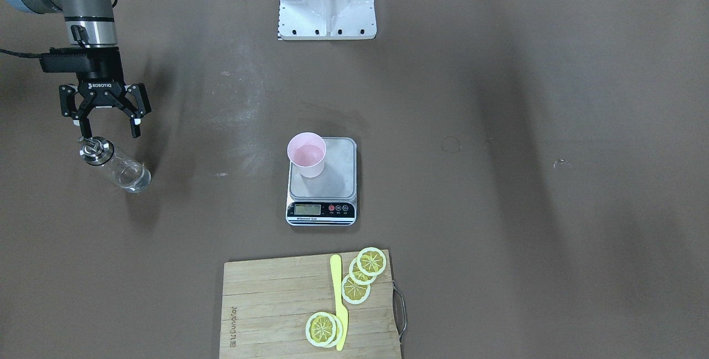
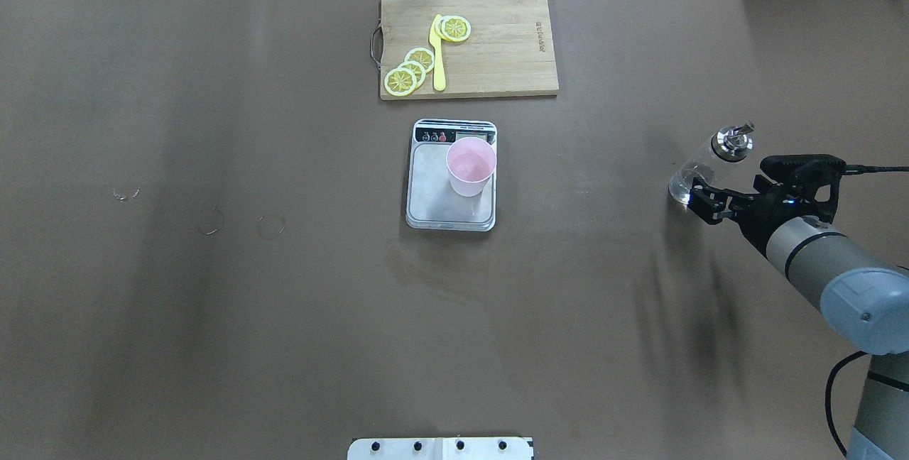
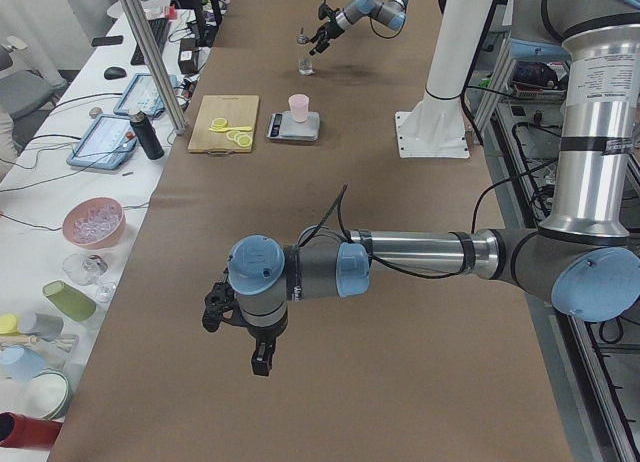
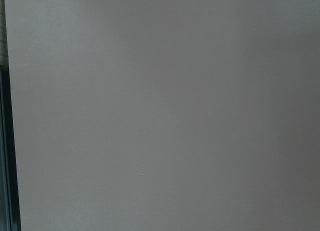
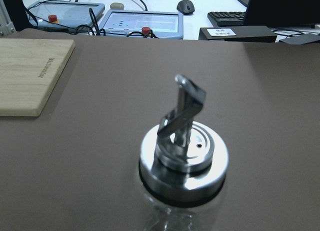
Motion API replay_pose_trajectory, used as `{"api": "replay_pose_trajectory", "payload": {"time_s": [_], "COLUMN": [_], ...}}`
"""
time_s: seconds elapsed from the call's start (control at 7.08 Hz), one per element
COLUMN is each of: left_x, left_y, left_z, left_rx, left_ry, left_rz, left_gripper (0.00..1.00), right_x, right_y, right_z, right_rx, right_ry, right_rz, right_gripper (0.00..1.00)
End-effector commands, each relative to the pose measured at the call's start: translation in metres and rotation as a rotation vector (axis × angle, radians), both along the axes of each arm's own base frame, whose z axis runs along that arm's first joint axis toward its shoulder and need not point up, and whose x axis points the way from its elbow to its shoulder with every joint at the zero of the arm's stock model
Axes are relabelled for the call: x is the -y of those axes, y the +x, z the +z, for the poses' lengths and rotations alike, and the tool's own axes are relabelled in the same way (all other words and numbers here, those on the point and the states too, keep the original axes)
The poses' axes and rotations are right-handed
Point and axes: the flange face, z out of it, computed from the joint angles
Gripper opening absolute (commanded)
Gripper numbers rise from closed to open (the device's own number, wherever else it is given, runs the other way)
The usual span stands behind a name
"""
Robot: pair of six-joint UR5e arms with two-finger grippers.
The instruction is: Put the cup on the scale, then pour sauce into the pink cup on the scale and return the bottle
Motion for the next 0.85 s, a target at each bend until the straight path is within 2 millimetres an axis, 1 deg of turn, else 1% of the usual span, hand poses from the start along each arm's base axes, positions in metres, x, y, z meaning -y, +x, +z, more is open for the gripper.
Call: {"api": "replay_pose_trajectory", "payload": {"time_s": [0.0, 0.14, 0.28, 0.42, 0.71], "left_x": [0.0, 0.0, 0.0, 0.0, -0.001], "left_y": [0.0, 0.0, 0.0, 0.0, 0.0], "left_z": [0.0, 0.0, 0.001, 0.001, 0.002], "left_rx": [0.0, 0.0, 0.0, 0.0, 0.002], "left_ry": [-0.001, -0.001, -0.003, -0.003, -0.008], "left_rz": [0.0, 0.0, 0.0, 0.0, 0.0], "left_gripper": [0.99, 0.99, 0.99, 0.99, 0.99], "right_x": [-0.024, -0.034, -0.042, -0.031, 0.007], "right_y": [0.025, 0.043, 0.061, 0.086, 0.134], "right_z": [-0.027, -0.039, -0.061, -0.077, -0.087], "right_rx": [0.002, 0.008, 0.007, 0.014, -0.001], "right_ry": [-0.025, -0.037, -0.058, -0.104, -0.144], "right_rz": [-0.023, -0.039, -0.057, -0.058, -0.102], "right_gripper": [1.0, 1.0, 1.0, 1.0, 1.0]}}
